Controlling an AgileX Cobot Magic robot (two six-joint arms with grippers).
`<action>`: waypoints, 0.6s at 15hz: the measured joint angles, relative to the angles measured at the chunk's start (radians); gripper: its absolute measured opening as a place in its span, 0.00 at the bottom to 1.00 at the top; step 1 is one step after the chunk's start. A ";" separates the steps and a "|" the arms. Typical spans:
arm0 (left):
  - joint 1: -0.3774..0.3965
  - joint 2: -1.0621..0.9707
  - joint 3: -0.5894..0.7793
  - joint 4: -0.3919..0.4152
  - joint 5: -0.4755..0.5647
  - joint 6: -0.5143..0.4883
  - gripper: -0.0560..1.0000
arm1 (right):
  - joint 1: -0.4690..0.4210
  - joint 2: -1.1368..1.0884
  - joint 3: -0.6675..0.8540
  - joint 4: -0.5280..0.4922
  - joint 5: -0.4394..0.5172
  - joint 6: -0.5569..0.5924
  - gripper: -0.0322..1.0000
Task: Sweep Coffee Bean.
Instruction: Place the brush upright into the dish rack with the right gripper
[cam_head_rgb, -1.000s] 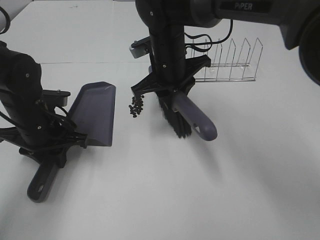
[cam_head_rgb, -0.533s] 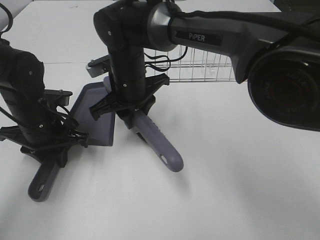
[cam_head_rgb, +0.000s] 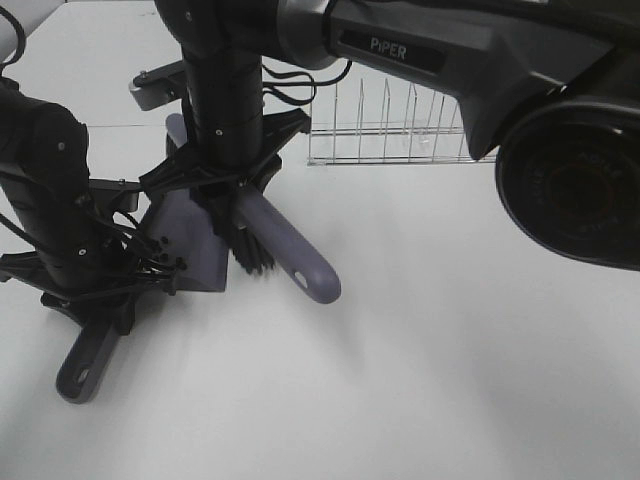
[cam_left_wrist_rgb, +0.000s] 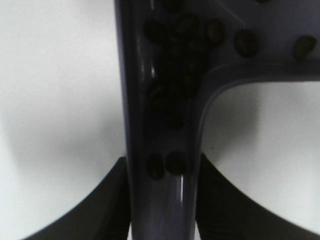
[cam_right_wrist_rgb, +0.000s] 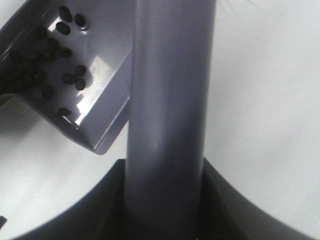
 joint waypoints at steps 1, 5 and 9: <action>0.000 0.000 0.000 -0.001 0.000 0.000 0.38 | -0.004 -0.021 0.000 -0.026 0.000 0.000 0.34; 0.000 0.000 0.000 -0.002 0.000 0.001 0.38 | -0.064 -0.139 0.000 -0.044 0.002 -0.011 0.34; 0.000 0.000 0.000 -0.002 0.000 0.003 0.38 | -0.249 -0.321 0.092 -0.044 0.002 -0.027 0.34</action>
